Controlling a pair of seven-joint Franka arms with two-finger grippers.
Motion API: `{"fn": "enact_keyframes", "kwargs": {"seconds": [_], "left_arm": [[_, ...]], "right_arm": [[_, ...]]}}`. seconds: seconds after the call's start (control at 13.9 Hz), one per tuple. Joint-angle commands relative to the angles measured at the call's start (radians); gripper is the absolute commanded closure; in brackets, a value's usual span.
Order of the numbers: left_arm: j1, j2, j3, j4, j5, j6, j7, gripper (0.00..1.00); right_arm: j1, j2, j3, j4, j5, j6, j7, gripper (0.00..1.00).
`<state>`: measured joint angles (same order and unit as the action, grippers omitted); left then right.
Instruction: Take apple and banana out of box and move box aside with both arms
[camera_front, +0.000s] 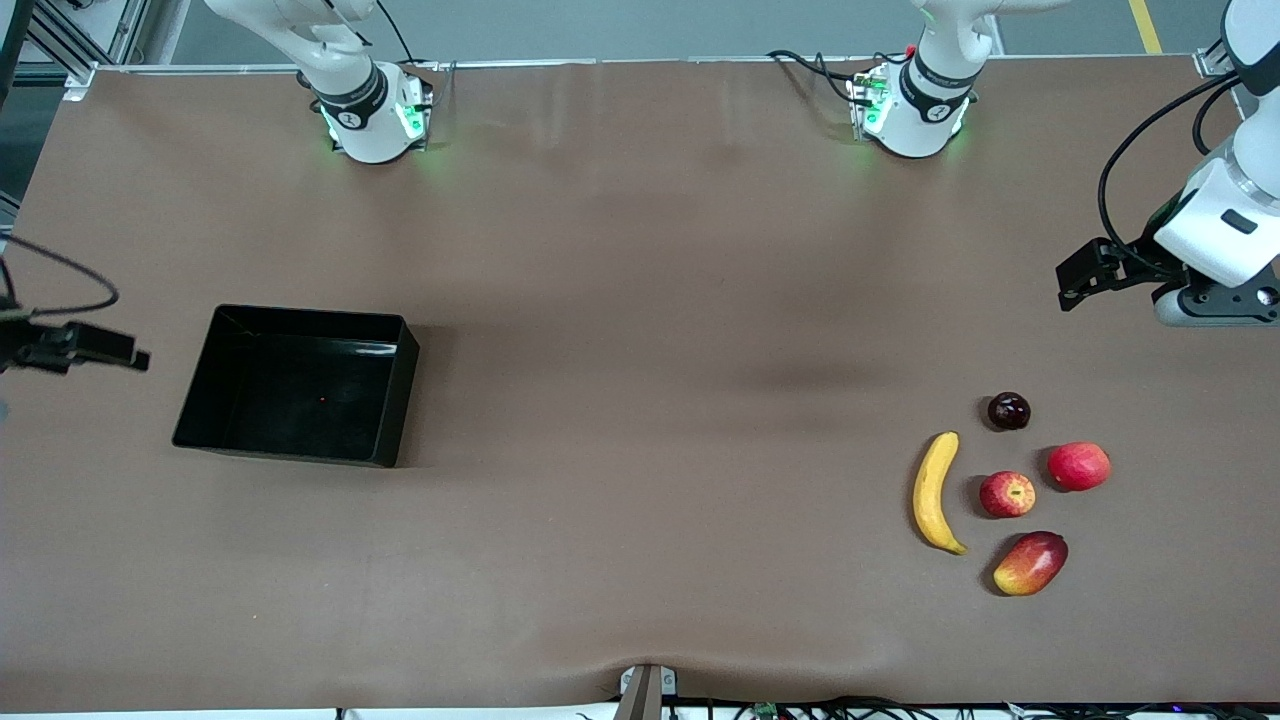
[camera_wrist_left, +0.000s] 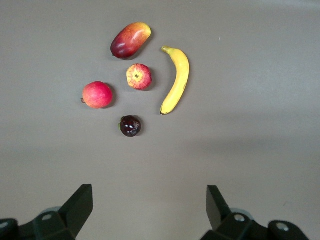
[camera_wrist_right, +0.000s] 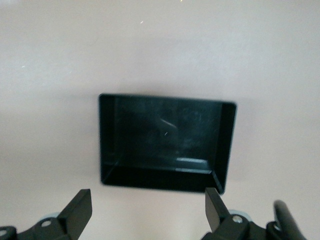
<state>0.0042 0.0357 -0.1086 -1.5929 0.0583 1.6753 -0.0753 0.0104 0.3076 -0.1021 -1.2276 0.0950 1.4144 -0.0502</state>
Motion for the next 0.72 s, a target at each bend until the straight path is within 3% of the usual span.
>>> {"fn": "enact_keyframes", "kwargs": {"seconds": [0.0, 0.14, 0.5, 0.65], "left_arm": [[0.0, -0.002, 0.001, 0.008, -0.006, 0.006, 0.017, 0.0], [0.003, 0.001, 0.001, 0.01, -0.005, 0.006, 0.018, 0.0], [0.0, 0.003, 0.001, 0.039, -0.006, 0.006, 0.022, 0.0], [-0.007, 0.003, 0.001, 0.039, -0.003, 0.004, 0.017, 0.0]], "right_arm": [[0.016, -0.123, -0.005, -0.085, -0.015, -0.063, 0.081, 0.0], [0.019, -0.237, -0.004, -0.209, -0.017, -0.037, 0.099, 0.0], [0.039, -0.395, -0.001, -0.458, -0.078, 0.125, 0.101, 0.0], [0.033, -0.397, -0.002, -0.467, -0.081, 0.133, 0.101, 0.0]]}}
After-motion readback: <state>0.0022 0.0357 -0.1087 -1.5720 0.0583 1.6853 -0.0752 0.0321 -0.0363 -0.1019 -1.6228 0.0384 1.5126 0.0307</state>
